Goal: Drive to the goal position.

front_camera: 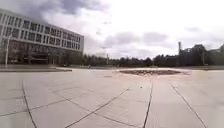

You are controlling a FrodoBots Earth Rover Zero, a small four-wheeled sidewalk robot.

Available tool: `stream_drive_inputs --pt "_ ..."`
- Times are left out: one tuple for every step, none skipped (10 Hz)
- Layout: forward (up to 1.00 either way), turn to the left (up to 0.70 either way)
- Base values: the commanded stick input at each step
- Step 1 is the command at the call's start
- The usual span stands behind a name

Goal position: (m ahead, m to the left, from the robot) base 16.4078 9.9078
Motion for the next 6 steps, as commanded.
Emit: stream_drive_inputs --pt "0.70 0.00" --pt "0.70 0.00" --pt "0.70 0.00" --pt "0.70 0.00" --pt "0.70 0.00" --pt "0.70 0.00"
